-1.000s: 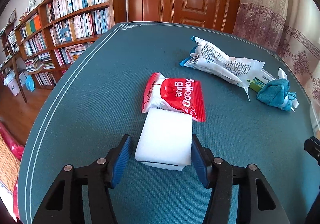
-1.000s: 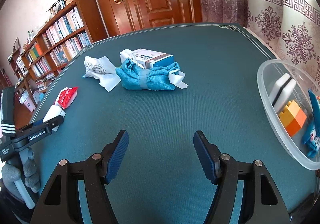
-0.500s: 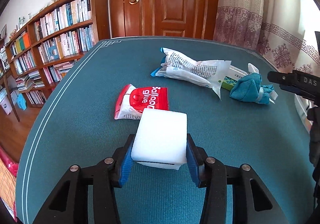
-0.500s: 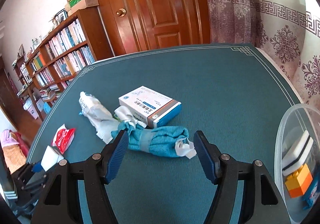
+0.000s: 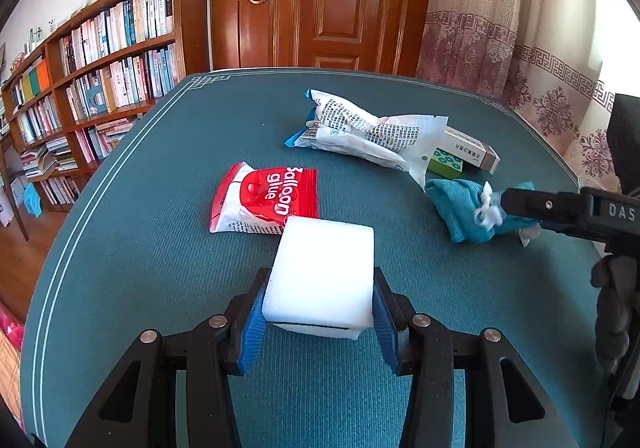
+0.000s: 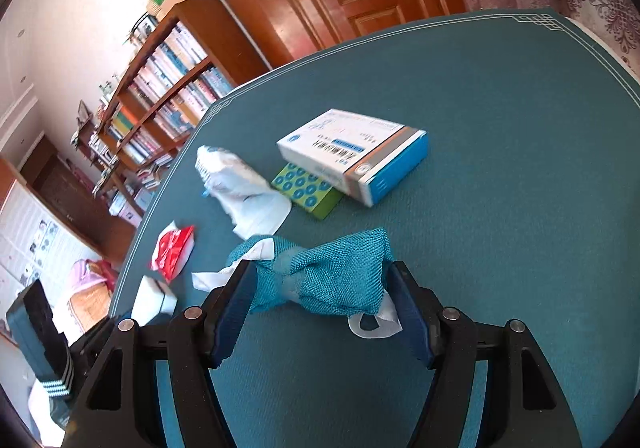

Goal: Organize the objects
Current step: 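Grasp the teal cloth with the right tool while the left holds the white block, then carry the teal cloth to the bowl with the right tool while the left carries the white block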

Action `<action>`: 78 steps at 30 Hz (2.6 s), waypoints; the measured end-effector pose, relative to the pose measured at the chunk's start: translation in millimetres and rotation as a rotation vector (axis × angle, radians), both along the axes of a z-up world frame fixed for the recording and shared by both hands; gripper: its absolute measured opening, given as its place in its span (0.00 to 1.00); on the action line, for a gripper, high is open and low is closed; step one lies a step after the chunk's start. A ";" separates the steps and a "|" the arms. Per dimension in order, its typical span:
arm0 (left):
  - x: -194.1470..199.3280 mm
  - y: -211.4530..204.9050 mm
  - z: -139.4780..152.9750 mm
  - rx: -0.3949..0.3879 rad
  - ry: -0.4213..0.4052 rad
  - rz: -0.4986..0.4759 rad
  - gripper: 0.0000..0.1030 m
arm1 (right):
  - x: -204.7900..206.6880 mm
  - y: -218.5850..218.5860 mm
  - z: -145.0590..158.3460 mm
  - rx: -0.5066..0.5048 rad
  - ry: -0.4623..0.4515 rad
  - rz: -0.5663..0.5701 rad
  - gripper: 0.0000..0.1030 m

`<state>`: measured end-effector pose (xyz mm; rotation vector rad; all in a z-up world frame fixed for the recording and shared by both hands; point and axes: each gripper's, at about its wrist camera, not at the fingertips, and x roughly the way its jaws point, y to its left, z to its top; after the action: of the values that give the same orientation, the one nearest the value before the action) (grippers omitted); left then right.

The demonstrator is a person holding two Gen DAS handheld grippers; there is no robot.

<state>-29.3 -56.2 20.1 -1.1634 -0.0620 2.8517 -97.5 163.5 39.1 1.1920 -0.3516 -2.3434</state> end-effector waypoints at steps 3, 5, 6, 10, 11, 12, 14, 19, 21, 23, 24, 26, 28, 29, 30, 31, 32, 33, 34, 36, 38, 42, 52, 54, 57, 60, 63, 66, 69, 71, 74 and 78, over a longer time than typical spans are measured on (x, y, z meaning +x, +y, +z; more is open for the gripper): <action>0.5 0.4 -0.2 -0.003 0.003 -0.002 0.48 | 22.4 -14.6 -2.3 0.044 0.002 0.072 0.67; 0.3 -0.7 -0.3 -0.001 0.002 0.000 0.48 | 35.2 -20.2 -3.0 0.064 0.002 0.108 0.67; 0.4 -1.1 -0.3 0.001 0.002 0.001 0.48 | 40.7 -22.3 -2.7 0.069 -0.001 0.123 0.67; 0.6 -1.6 -0.3 0.000 0.003 0.000 0.48 | 60.5 -30.5 5.2 0.125 0.037 0.167 0.67; 0.7 -1.7 -0.3 -0.001 0.004 -0.001 0.48 | 64.9 -34.4 8.1 0.166 0.063 0.165 0.67; 1.1 -1.1 -0.4 -0.003 0.005 -0.002 0.48 | 68.3 -37.4 11.1 0.217 0.095 0.154 0.67; 1.2 -1.0 -0.5 -0.005 0.005 -0.003 0.48 | 71.1 -39.9 16.2 0.289 0.149 0.127 0.67; 1.3 -1.3 -0.6 -0.004 0.005 -0.004 0.48 | 54.3 -40.4 20.1 0.320 0.189 0.076 0.67; 1.1 -1.1 -0.7 -0.004 0.005 -0.004 0.48 | 45.9 -44.5 18.5 0.314 0.186 0.085 0.67; 1.1 -1.2 -0.8 -0.003 0.005 -0.004 0.48 | 40.2 -50.0 15.2 0.317 0.184 0.101 0.66; 1.1 -0.9 -0.8 -0.004 0.005 -0.004 0.48 | 37.2 -53.1 12.5 0.319 0.180 0.109 0.64; 1.0 -0.8 -0.9 -0.005 0.005 -0.005 0.48 | 30.8 -58.6 6.3 0.325 0.165 0.115 0.57; 0.7 -0.7 -0.9 -0.007 0.005 -0.006 0.48 | 28.9 -61.0 2.0 0.341 0.164 0.105 0.54; 0.8 -0.9 -1.0 -0.006 0.005 -0.007 0.48 | 27.6 -60.7 0.3 0.341 0.156 0.101 0.48; 0.9 -0.7 -1.0 -0.006 0.005 -0.006 0.48 | 26.8 -60.2 -1.2 0.336 0.147 0.098 0.41; 0.9 -0.7 -1.0 -0.007 0.005 -0.006 0.48 | 26.6 -59.6 -2.8 0.336 0.142 0.095 0.39; 1.1 -0.5 -1.1 -0.008 0.005 -0.007 0.48 | 27.2 -59.4 -4.2 0.338 0.142 0.092 0.38; 1.2 0.0 -1.3 -0.009 0.005 -0.007 0.48 | 28.0 -59.0 -5.1 0.340 0.142 0.089 0.38; 1.2 0.1 -1.3 -0.009 0.005 -0.007 0.48 | 28.7 -58.5 -5.3 0.338 0.143 0.086 0.38; 1.3 0.2 -1.4 -0.011 0.005 -0.008 0.48 | 30.8 -57.4 -5.0 0.330 0.138 0.078 0.37; 1.6 0.4 -1.6 -0.012 0.005 -0.008 0.48 | 34.1 -56.4 -4.3 0.320 0.136 0.072 0.36; 1.3 1.1 -1.5 -0.014 0.006 -0.007 0.48 | 44.4 -53.9 0.5 0.296 0.144 0.065 0.36; 3.7 3.0 -0.8 -0.036 0.018 -0.003 0.48 | 66.6 -37.0 16.0 0.245 0.168 0.016 0.36; 4.0 3.0 -0.3 -0.036 0.020 -0.002 0.48 | 71.2 -32.6 17.9 0.239 0.169 0.004 0.36; 4.0 2.5 0.6 -0.034 0.022 0.000 0.48 | 78.6 -24.7 21.8 0.228 0.176 -0.015 0.36; 3.6 2.4 0.2 -0.023 0.014 0.001 0.48 | 85.2 -15.4 25.2 0.214 0.181 -0.035 0.36; 3.5 0.3 0.2 0.009 -0.002 -0.008 0.48 | 90.2 -5.5 27.8 0.200 0.186 -0.057 0.36; 3.6 -3.1 1.1 0.040 -0.010 -0.010 0.48 | 94.3 5.3 29.3 0.191 0.186 -0.080 0.36; 3.3 -6.0 1.1 0.071 -0.022 -0.007 0.48 | 98.7 15.5 30.0 0.186 0.185 -0.101 0.36; 4.2 -6.8 1.8 0.079 -0.025 -0.005 0.48 | 101.2 21.7 31.3 0.184 0.188 -0.113 0.36; 7.0 -4.4 4.6 0.075 -0.017 -0.009 0.48 | 104.7 32.3 34.7 0.178 0.193 -0.135 0.36; 10.2 3.4 8.1 0.072 -0.007 -0.030 0.48 | 108.6 49.2 41.4 0.181 0.207 -0.174 0.36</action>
<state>-19.1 -52.8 28.2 -1.1501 -0.1448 2.7954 11.0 212.7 80.5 1.0198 -0.1809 -2.6700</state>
